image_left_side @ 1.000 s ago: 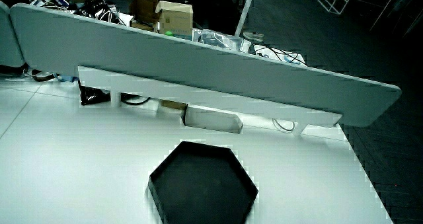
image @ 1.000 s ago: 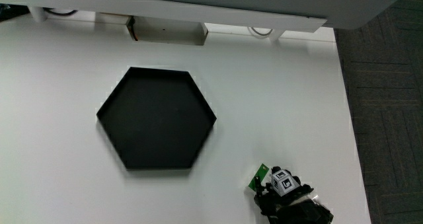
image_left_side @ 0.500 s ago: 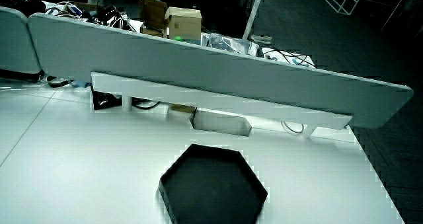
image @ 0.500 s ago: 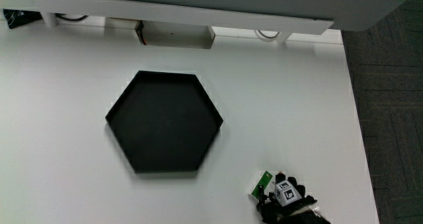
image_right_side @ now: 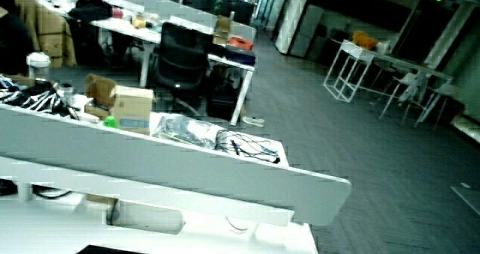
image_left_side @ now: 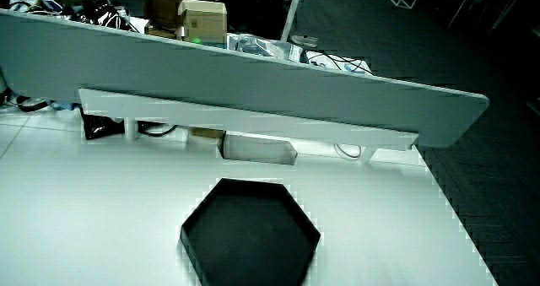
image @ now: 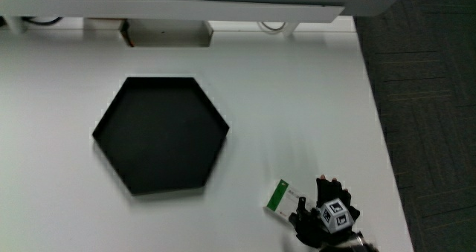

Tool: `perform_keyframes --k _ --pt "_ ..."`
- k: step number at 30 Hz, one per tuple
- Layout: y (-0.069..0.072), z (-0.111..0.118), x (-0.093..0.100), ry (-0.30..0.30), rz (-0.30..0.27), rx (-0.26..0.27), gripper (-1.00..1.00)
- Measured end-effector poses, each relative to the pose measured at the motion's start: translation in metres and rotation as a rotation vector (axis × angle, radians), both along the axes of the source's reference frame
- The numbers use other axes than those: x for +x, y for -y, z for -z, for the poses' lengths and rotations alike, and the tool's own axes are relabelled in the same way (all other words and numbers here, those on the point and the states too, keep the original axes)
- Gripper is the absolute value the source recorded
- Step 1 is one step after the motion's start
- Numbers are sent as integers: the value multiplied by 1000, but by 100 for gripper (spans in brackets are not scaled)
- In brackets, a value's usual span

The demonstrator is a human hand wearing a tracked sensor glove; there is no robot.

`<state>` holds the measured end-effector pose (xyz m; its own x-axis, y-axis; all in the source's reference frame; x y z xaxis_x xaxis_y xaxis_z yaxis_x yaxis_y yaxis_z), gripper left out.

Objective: Place medicine on desk

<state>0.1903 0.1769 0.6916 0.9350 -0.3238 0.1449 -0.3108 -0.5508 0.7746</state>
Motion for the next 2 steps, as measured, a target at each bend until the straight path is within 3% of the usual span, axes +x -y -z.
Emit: perform_keyframes --k 1,2 --pt "-3 2 2 6 -14 -7 -100" --pt "-3 13 1 30 -24 25 -100"
